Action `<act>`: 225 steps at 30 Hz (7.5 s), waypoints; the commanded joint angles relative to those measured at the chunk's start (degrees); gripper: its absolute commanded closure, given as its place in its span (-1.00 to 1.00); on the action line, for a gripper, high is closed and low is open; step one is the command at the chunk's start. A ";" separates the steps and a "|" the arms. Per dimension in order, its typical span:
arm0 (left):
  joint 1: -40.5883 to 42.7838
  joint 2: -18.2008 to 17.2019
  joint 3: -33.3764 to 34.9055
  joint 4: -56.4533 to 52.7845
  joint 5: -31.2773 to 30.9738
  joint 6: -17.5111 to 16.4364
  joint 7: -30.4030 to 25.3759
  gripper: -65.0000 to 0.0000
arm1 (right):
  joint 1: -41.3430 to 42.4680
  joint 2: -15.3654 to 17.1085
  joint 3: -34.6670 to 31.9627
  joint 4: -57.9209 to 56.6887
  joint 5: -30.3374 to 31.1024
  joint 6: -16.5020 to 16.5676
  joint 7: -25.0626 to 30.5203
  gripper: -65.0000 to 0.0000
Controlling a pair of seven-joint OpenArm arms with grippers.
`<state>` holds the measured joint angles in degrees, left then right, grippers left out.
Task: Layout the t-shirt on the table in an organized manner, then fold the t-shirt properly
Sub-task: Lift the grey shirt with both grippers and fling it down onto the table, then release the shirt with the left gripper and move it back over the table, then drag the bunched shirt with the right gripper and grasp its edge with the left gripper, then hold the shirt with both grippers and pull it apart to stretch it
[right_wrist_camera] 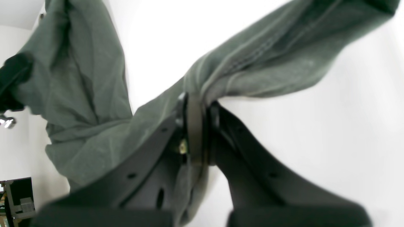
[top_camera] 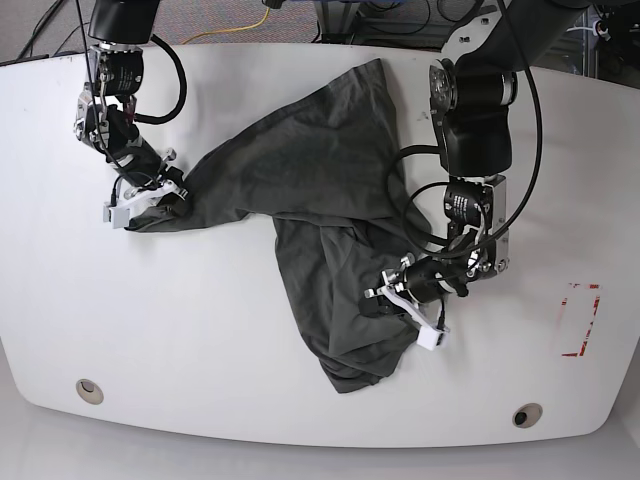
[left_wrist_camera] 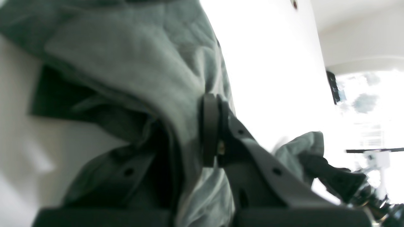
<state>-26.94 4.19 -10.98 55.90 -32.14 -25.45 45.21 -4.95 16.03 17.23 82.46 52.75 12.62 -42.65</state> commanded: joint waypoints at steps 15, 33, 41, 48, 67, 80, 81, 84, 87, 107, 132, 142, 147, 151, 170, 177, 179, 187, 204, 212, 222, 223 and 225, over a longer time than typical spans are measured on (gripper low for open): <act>0.35 -10.38 0.13 16.67 -11.77 -0.61 -1.12 1.00 | 7.46 2.91 0.30 10.07 0.65 0.70 0.85 1.00; -10.56 -29.28 0.30 22.39 -23.46 -0.61 0.37 1.00 | 25.13 17.24 -0.84 9.90 1.09 0.78 0.85 1.00; -16.27 -32.63 0.21 22.30 -25.66 -0.70 4.24 1.00 | 37.52 22.61 -7.08 6.73 1.18 0.78 0.85 1.00; -19.61 -35.53 0.30 22.12 -26.72 -3.87 4.33 1.00 | 45.70 25.07 -11.12 5.06 1.18 3.25 0.85 1.00; -2.03 -26.12 0.83 22.39 -30.67 -10.55 12.50 0.54 | 41.57 23.13 -12.97 5.24 1.18 3.42 0.85 1.00; 8.96 -13.72 1.44 22.47 -23.90 -10.64 12.42 0.41 | 49.39 19.09 -19.30 4.89 5.40 3.51 0.85 1.00; 8.96 -13.72 1.44 22.47 -23.90 -10.72 12.42 0.41 | 50.27 18.56 -20.27 4.89 5.49 3.51 0.85 1.00; 8.78 -14.87 0.57 24.06 -23.90 -10.72 12.50 0.41 | 52.55 15.13 -22.73 4.89 5.49 3.51 0.85 1.00; 8.78 -18.38 -2.51 25.11 -23.90 -10.72 13.21 0.41 | 53.52 11.62 -24.31 4.97 5.49 3.60 0.85 1.00; 10.10 -40.54 -19.65 24.94 -24.17 -14.55 14.88 0.41 | 51.68 -8.08 -33.98 1.37 5.14 1.75 2.70 0.86; 18.37 -37.55 -14.03 29.68 -30.67 -14.55 14.88 0.41 | 30.58 0.54 -35.92 12.97 5.05 2.72 0.94 -0.73; 14.94 -28.14 -3.48 30.56 -26.98 -14.55 14.61 0.41 | 18.36 7.22 -23.17 9.81 5.05 2.63 1.12 -0.73; 12.65 -22.95 -1.63 30.47 -18.63 -14.55 14.00 0.41 | 12.64 7.57 -17.54 4.36 5.05 3.07 1.12 -0.73; 11.42 -19.70 0.21 30.47 -14.23 -14.55 13.03 0.41 | 10.80 7.48 -16.66 0.40 5.05 3.51 1.20 -0.73; 11.25 -16.63 1.88 30.56 -13.09 -14.55 13.21 0.41 | 13.43 4.50 -16.66 -16.21 5.05 11.69 3.31 -0.73; 12.04 -16.80 1.80 30.56 -13.09 -14.55 13.12 0.41 | 14.49 1.86 -16.75 -18.50 5.05 13.53 3.49 -0.73; 12.13 -16.80 1.71 30.65 -13.09 -14.55 13.12 0.41 | 14.49 0.98 -16.75 -17.88 5.05 13.53 3.49 -0.73; 13.53 -16.80 1.71 31.27 -13.09 -14.55 13.03 0.41 | 15.37 -1.39 -18.77 -18.06 5.05 13.18 4.19 -0.69; 14.85 -16.89 1.71 34.34 -13.09 -14.55 13.21 0.41 | 19.24 0.45 -22.38 -28.78 5.05 13.44 13.77 -0.30; 14.85 -16.89 1.71 34.17 -13.00 -14.55 13.21 0.41 | 19.59 0.89 -22.64 -28.78 5.05 13.44 15.09 -0.27; 14.67 -16.80 1.71 33.90 -12.83 -14.55 13.03 0.41 | 19.59 0.80 -22.64 -28.70 5.05 13.44 15.09 0.78; 14.59 -16.80 1.71 33.90 -12.83 -14.55 13.03 0.41 | 19.59 0.80 -22.64 -28.70 5.05 13.44 15.09 0.91; 14.59 -16.63 1.71 33.82 -12.83 -14.55 13.03 0.41 | 19.59 0.80 -22.73 -28.61 5.05 13.44 15.09 0.99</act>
<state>-10.94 -12.12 -9.06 88.99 -43.90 -39.77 59.96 14.26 16.51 -5.37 53.78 57.28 27.00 -26.70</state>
